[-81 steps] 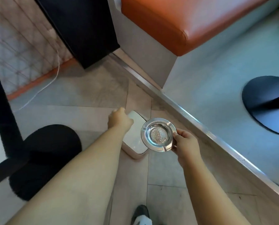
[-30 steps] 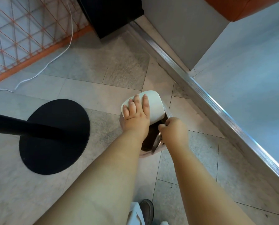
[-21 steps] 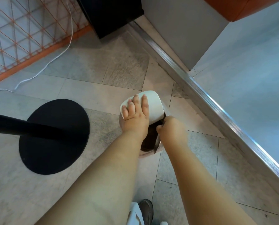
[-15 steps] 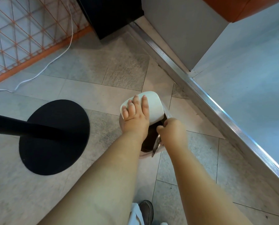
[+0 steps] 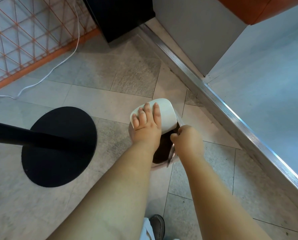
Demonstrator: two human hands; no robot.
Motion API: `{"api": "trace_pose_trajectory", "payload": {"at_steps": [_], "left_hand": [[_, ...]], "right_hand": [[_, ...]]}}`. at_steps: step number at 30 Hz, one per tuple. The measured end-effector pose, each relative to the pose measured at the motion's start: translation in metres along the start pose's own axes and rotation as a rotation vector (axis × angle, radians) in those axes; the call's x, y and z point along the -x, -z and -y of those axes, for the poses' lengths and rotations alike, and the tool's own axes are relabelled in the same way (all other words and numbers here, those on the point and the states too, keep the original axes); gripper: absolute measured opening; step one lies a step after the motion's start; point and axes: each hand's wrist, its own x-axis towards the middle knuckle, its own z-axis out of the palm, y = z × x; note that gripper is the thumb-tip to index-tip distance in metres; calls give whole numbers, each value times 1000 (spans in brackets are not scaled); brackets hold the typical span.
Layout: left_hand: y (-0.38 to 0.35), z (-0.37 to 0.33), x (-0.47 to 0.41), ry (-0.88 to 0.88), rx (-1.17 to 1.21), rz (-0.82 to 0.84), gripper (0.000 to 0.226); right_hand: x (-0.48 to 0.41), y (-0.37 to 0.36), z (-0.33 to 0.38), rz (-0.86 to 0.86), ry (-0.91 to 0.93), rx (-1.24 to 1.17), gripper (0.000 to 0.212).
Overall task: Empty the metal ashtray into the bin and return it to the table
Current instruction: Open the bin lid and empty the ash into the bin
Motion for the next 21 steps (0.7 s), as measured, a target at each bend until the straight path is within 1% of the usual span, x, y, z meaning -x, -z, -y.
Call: {"api": "trace_pose_trajectory", "payload": {"at_steps": [2,4,6,8,11,14,17,19,21], "left_hand": [[-1,0,0,4,-6,-2,96],[-1,0,0,8,-5,1,98],[-1,0,-1,9,-11,1,99],[0,0,-1,9,-12,12,100],[0,-1,-1,11,-20,23,101],[0,-1,-2,18,-39,30,104],[3,-1,-4,19,-55,74,111],[5,0,-8,11,-54,96,113],[8,3,-13,10,-22,149,116]], "right_hand": [[-1,-1,-3,-8,10,-23,9],[-1,-2,-5,-25,37,64,7],[-1,-4,-8,-52,69,67,7],[1,-6,-12,-69,90,66,11],[6,-9,-22,-46,121,145,19],[12,-1,-35,-60,79,-6,20],[16,16,-53,-33,31,-143,13],[20,31,-64,-48,7,-212,9],[24,45,-74,-66,-29,-314,17]]}}
